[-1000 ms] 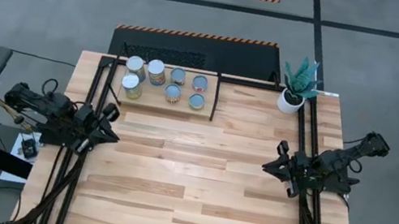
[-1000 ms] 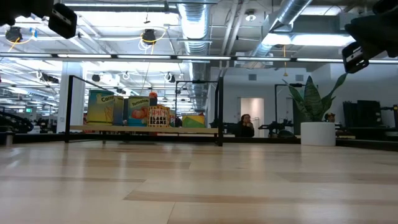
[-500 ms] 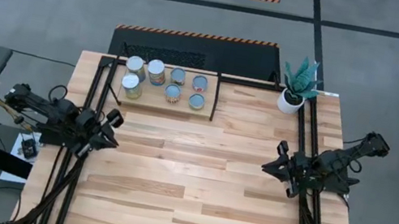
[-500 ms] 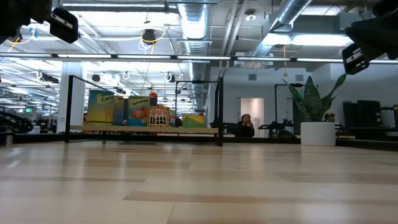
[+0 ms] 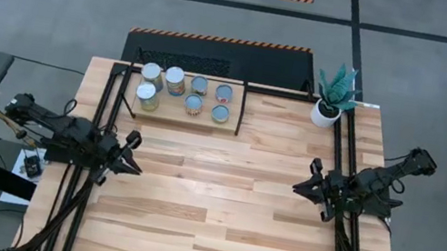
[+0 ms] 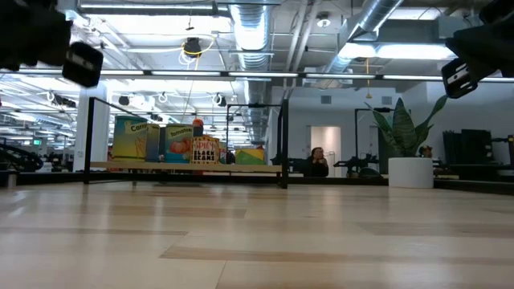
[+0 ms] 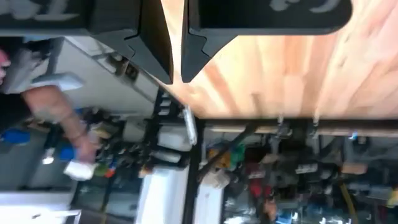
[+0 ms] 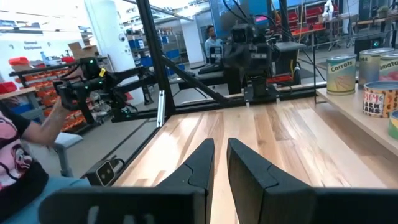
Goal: Pick and place cans onto a shelf
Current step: Return to Home Position
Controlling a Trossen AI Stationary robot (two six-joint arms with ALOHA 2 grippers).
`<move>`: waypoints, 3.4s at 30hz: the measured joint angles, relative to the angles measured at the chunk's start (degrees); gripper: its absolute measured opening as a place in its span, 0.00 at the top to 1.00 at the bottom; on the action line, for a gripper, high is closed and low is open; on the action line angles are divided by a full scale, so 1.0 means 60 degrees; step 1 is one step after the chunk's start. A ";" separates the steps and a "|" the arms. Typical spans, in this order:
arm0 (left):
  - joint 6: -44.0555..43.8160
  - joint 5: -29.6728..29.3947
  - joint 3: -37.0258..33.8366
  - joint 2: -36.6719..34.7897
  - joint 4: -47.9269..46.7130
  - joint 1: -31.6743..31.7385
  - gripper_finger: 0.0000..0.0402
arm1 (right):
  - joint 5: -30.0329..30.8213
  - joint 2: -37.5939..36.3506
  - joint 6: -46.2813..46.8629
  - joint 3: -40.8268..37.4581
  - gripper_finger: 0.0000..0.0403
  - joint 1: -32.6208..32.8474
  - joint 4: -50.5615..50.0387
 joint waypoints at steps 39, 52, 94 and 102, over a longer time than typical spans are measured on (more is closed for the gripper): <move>0.0024 -0.1119 -0.0007 -0.0033 -0.0177 0.2563 0.94 | 0.0004 0.0000 0.0015 -0.0011 0.83 0.0000 -0.0026; 0.0043 -0.1122 -0.0025 0.0077 -0.0153 0.2565 0.94 | 0.0004 0.0000 0.0011 -0.0018 0.83 0.0000 -0.0029; 0.0044 -0.1122 -0.0036 0.0077 -0.0145 0.2565 0.94 | -0.0579 -0.0044 0.0015 -0.0124 0.83 -0.4876 0.0128; 0.0057 -0.1122 -0.0036 0.0077 -0.0145 0.2565 0.94 | -0.0627 -0.0036 0.0015 -0.0124 0.83 -0.4933 0.0124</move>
